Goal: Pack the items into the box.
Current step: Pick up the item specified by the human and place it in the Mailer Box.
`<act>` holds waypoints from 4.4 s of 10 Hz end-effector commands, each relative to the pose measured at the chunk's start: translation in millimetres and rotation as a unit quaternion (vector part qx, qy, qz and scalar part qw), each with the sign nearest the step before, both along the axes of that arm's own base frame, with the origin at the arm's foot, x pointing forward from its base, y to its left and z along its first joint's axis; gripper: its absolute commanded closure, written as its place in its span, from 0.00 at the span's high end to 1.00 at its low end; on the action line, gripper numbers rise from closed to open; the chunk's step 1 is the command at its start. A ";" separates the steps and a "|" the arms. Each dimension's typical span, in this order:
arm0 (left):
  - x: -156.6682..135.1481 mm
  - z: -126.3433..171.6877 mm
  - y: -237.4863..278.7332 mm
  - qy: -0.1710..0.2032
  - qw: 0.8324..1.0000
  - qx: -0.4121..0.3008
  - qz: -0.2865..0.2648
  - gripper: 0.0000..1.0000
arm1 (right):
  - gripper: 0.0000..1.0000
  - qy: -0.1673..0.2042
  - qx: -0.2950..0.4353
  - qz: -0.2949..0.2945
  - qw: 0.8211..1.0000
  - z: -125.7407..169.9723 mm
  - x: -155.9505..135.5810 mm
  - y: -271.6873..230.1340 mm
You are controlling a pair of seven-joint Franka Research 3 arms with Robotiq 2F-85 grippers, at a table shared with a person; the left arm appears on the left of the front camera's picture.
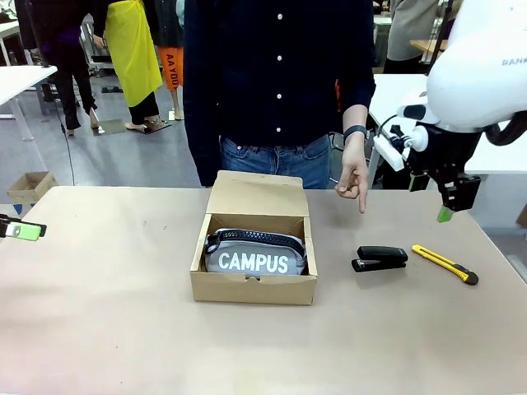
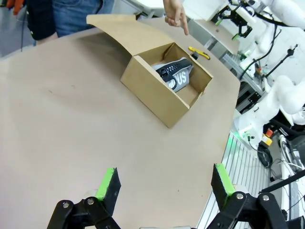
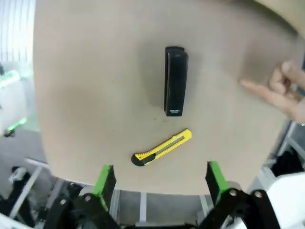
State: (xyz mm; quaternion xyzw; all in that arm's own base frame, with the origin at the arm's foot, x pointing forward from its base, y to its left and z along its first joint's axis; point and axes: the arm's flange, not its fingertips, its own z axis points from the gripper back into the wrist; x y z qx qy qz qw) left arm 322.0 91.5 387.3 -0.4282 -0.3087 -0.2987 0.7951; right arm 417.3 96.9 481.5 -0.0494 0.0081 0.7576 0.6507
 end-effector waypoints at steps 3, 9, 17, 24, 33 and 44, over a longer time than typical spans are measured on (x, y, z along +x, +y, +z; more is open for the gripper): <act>-2.6 0.3 -3.9 -0.003 1.000 -0.009 0.006 1.00 | 1.00 0.002 0.047 -0.062 0.997 3.8 1.2 -8.9; -2.6 0.3 -3.9 -0.003 1.000 -0.009 0.006 1.00 | 1.00 -0.016 0.078 -0.058 0.995 -56.0 -4.9 11.5; -2.6 0.3 -3.9 -0.003 1.000 -0.009 0.006 1.00 | 1.00 -0.025 0.075 -0.127 0.989 -147.7 16.7 26.8; -2.6 0.3 -3.9 -0.003 1.000 -0.009 0.006 1.00 | 1.00 0.005 0.081 -0.128 0.988 -165.6 32.5 17.8; -2.6 0.3 -3.9 -0.003 1.000 -0.009 0.006 1.00 | 0.00 0.020 0.074 -0.119 0.990 -162.4 31.5 17.1; -2.6 0.3 -3.9 -0.003 1.000 -0.009 0.006 1.00 | 0.00 0.045 0.039 -0.103 0.993 -22.3 -51.6 1.3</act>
